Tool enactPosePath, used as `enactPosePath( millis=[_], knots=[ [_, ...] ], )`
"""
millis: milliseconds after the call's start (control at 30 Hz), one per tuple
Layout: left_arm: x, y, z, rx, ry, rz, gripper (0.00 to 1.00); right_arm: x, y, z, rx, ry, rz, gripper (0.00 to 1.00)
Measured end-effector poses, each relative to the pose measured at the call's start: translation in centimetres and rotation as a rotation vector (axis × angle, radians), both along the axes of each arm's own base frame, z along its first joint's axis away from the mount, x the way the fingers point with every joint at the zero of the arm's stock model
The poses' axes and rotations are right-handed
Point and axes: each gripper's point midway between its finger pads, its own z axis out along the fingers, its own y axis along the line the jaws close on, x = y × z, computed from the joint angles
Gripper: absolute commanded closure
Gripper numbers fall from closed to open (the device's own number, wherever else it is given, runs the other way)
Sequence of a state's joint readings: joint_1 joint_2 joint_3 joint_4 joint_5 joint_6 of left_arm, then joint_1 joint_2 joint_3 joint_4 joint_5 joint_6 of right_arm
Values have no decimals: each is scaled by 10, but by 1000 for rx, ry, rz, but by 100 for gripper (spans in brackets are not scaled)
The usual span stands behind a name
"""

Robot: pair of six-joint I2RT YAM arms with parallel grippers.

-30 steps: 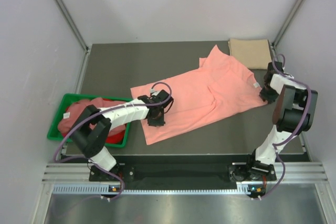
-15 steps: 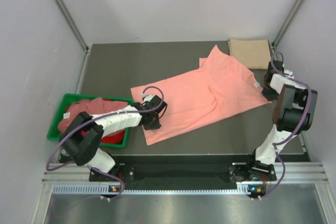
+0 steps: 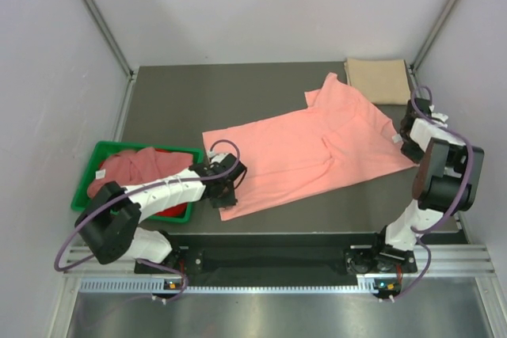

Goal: Fold and stack the t-shirts
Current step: Fold the tshirt

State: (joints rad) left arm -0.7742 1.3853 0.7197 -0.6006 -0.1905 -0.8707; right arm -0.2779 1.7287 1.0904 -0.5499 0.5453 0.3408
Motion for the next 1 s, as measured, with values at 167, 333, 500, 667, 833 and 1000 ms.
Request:
enactPosePath(
  millis=[167, 333, 500, 667, 833, 1000],
  knots=[
    [-17, 3, -1, 20, 29, -17, 69, -25, -10, 0, -20, 43, -50, 100],
    [-31, 3, -3, 26, 41, -35, 69, -70, -22, -3, -23, 86, -166, 100],
    [-41, -1, -4, 35, 47, -63, 69, -109, -31, 3, -27, 84, -299, 100],
    [-47, -1, -2, 40, 47, -73, 69, -127, -36, 16, -19, 32, -383, 98],
    [-52, 8, 18, 48, 30, -66, 68, -126, -33, 18, 17, 6, -378, 75],
    [-19, -13, 83, 4, -111, -88, 67, -124, -24, 20, 69, -5, -353, 66]
  ],
)
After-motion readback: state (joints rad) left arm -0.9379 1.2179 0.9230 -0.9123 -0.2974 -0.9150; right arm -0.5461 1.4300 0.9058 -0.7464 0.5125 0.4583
